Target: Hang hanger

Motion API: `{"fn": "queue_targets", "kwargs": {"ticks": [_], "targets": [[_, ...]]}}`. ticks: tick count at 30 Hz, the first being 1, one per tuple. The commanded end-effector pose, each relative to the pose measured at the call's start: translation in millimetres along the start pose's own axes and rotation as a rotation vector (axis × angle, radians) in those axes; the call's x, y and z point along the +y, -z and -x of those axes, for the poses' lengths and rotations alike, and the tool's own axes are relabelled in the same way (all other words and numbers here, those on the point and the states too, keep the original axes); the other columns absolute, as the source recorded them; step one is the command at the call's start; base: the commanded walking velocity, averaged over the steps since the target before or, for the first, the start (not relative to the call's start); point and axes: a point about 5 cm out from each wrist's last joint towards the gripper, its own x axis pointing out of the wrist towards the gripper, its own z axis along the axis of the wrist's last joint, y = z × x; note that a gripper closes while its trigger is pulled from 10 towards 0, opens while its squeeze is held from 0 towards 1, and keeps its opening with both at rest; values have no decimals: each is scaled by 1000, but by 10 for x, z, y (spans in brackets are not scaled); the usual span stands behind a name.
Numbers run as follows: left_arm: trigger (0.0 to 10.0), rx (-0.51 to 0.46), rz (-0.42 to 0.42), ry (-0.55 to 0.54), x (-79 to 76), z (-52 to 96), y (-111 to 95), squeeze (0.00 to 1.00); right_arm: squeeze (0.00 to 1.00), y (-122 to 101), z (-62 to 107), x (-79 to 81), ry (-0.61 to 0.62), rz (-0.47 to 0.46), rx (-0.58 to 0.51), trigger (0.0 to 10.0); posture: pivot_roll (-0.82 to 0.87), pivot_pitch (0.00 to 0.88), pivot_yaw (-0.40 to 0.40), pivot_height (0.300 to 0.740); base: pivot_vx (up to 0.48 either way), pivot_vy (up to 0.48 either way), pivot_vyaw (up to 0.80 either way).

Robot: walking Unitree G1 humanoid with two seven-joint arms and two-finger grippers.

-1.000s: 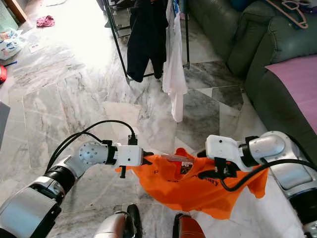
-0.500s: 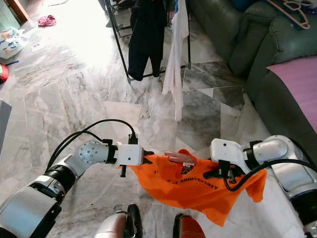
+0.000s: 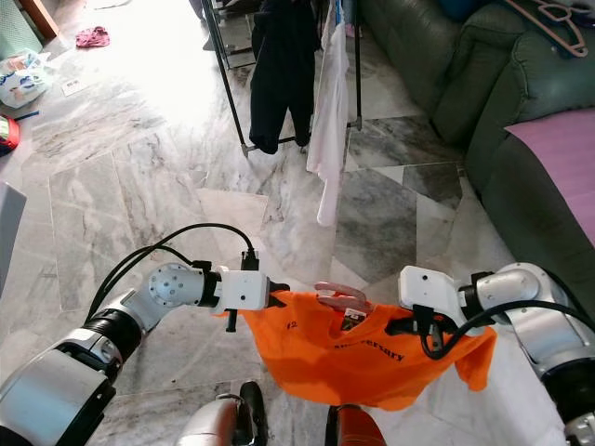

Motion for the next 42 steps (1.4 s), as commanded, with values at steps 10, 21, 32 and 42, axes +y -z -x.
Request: {"fn": "queue_targets", "kwargs": {"ticks": [10,21,32,42], "targets": [[10000,-70,3,-89,94,-9,-91,1000,0,44,-3,-37,76,-4,-31,0,-142,234,88,740,0,0,0],[10000,-89,-27,-142,114,-11,-120,1000,0,55,-36,-45,118,-1,-44,0,-144,237,93,740,0,0,0],[10000,-89,-27,-142,114,-11,-120,1000,0,55,-36,-45,118,-1,-44,0,-144,237,93,740,0,0,0],[10000,-89,-27,-142,114,-11,-120,1000,0,55,-36,-45,118,-1,-44,0,-144,237,93,740,0,0,0]]}}
